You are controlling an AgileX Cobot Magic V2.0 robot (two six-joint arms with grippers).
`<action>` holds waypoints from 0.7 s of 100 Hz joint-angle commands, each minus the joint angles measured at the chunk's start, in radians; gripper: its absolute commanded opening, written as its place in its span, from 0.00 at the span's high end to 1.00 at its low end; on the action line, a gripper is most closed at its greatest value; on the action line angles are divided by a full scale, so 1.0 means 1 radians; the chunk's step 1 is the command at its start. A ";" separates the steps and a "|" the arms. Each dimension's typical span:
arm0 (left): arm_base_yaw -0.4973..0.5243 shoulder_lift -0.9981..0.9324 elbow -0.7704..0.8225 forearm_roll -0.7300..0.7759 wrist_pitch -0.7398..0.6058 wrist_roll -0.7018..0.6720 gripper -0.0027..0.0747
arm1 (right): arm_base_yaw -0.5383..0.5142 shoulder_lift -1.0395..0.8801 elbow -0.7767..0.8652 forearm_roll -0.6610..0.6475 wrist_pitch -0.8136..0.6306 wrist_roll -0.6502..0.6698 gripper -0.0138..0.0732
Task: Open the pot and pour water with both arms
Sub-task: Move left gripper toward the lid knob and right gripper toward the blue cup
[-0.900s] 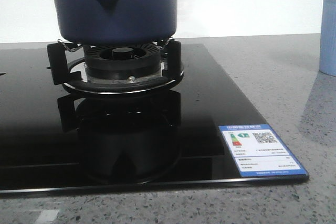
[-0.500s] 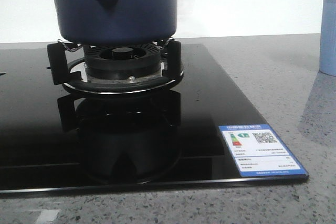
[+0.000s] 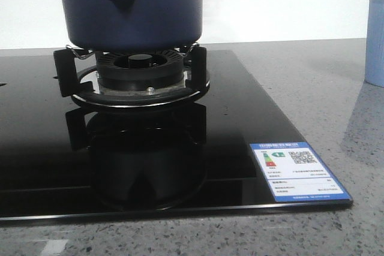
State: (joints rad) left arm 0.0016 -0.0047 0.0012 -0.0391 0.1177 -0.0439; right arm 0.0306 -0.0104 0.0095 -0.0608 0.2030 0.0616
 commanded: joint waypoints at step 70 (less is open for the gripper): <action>0.001 -0.028 -0.040 -0.578 -0.158 -0.008 0.99 | -0.005 -0.019 -0.023 0.390 -0.260 -0.007 0.90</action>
State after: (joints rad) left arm 0.0016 -0.0047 -0.0027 -0.5579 0.0254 -0.0439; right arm 0.0306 -0.0104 0.0095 0.3185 -0.0117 0.0616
